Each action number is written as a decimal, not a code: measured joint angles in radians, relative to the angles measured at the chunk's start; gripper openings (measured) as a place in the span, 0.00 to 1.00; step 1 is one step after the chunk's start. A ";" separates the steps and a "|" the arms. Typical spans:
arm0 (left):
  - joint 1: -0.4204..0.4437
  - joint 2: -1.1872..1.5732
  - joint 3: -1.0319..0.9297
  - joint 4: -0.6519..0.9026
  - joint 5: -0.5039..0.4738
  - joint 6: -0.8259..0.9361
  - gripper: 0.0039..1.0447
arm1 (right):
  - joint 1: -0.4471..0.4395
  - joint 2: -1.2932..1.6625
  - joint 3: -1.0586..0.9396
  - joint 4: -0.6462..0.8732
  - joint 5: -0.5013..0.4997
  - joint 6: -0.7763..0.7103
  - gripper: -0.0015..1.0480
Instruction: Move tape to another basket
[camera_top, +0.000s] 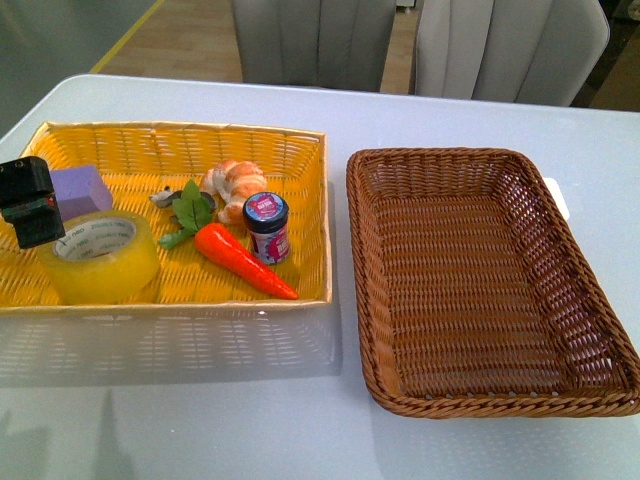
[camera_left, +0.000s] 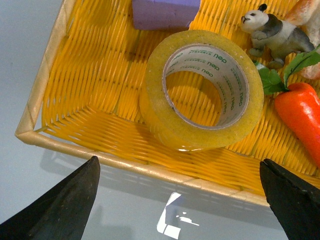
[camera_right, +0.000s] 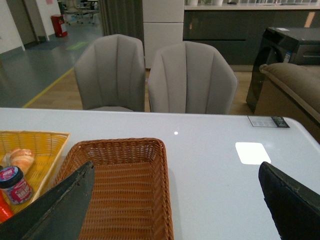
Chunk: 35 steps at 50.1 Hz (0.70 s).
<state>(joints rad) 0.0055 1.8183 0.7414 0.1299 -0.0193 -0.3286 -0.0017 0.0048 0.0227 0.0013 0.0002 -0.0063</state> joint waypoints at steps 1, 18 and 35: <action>0.000 0.003 0.003 0.000 0.000 0.000 0.92 | 0.000 0.000 0.000 0.000 0.000 0.000 0.91; 0.005 0.117 0.113 -0.042 0.009 -0.055 0.92 | 0.000 0.000 0.000 0.000 0.000 0.000 0.91; 0.022 0.204 0.189 -0.074 0.016 -0.121 0.92 | 0.000 0.000 0.000 0.000 0.000 0.000 0.91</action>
<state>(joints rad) 0.0277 2.0224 0.9306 0.0563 -0.0029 -0.4500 -0.0017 0.0048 0.0227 0.0013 0.0002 -0.0067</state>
